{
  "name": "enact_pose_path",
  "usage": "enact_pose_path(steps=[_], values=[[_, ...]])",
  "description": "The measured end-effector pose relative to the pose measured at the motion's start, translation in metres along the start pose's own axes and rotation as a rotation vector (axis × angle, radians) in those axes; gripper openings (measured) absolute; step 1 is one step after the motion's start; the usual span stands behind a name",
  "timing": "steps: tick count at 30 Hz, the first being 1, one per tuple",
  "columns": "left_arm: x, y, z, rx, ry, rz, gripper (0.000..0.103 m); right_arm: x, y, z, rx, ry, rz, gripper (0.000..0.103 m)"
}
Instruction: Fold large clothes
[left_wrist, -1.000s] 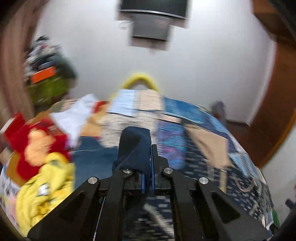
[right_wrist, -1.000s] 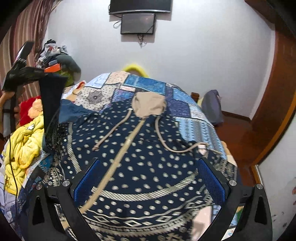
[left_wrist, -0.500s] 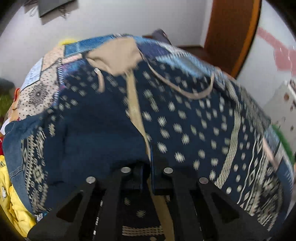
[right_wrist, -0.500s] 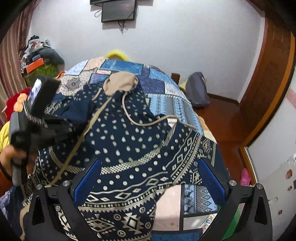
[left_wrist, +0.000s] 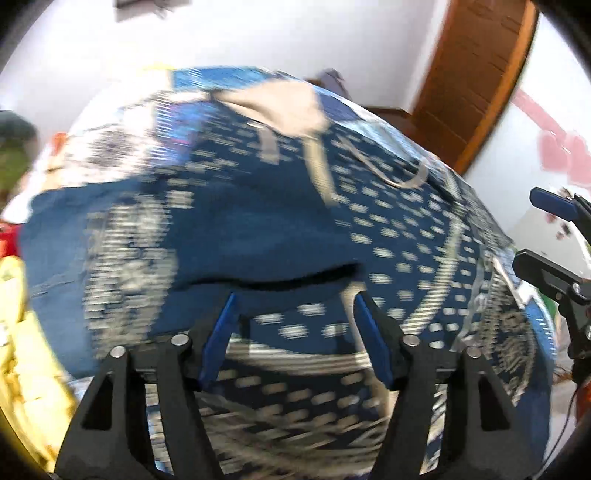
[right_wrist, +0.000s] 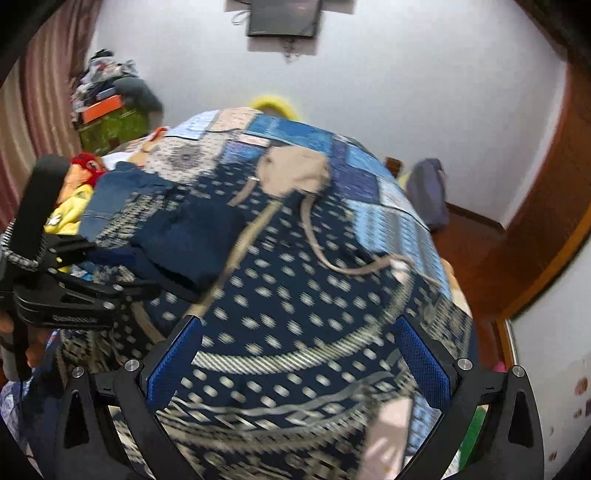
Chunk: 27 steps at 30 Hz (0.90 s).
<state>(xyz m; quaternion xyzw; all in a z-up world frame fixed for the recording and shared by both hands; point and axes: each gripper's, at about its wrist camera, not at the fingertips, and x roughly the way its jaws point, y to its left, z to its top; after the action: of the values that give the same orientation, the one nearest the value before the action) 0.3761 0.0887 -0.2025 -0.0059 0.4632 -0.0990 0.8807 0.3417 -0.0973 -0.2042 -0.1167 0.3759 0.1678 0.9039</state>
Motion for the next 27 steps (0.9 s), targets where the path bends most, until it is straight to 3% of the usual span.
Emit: enact_pose_path(steps=[5, 10, 13, 16, 18, 20, 21, 22, 23, 24, 27], values=[[-0.035, 0.063, -0.015, -0.040, -0.066, 0.178, 0.075, 0.027, 0.055, 0.027, -0.092, 0.014, 0.075, 0.103], [-0.039, 0.117, -0.033, -0.121, -0.058, 0.227, 0.078, 0.067, 0.112, 0.046, -0.184, 0.066, 0.138, 0.103], [-0.034, 0.133, -0.041, -0.145, -0.052, 0.245, 0.077, 0.098, 0.140, 0.053, -0.220, 0.114, 0.177, 0.103], [-0.028, 0.140, -0.044, -0.156, -0.049, 0.243, 0.077, 0.132, 0.158, 0.057, -0.244, 0.154, 0.160, 0.102], [-0.022, 0.142, -0.043, -0.160, -0.051, 0.234, 0.077, 0.153, 0.164, 0.059, -0.247, 0.170, 0.124, 0.092], [-0.017, 0.142, -0.041, -0.162, -0.055, 0.217, 0.078, 0.167, 0.163, 0.059, -0.223, 0.195, 0.138, 0.071], [-0.012, 0.142, -0.039, -0.162, -0.052, 0.209, 0.078, 0.171, 0.159, 0.059, -0.203, 0.204, 0.148, 0.067], [-0.008, 0.142, -0.038, -0.161, -0.047, 0.207, 0.078, 0.173, 0.156, 0.059, -0.184, 0.193, 0.143, 0.055], [-0.002, 0.141, -0.036, -0.160, -0.040, 0.206, 0.078, 0.171, 0.153, 0.060, -0.179, 0.176, 0.139, 0.035], [0.007, 0.140, -0.034, -0.162, -0.027, 0.210, 0.078, 0.169, 0.150, 0.060, -0.183, 0.168, 0.136, 0.027], [0.030, 0.137, -0.033, -0.157, 0.017, 0.211, 0.078, 0.160, 0.140, 0.063, -0.149, 0.151, 0.166, 0.015]])
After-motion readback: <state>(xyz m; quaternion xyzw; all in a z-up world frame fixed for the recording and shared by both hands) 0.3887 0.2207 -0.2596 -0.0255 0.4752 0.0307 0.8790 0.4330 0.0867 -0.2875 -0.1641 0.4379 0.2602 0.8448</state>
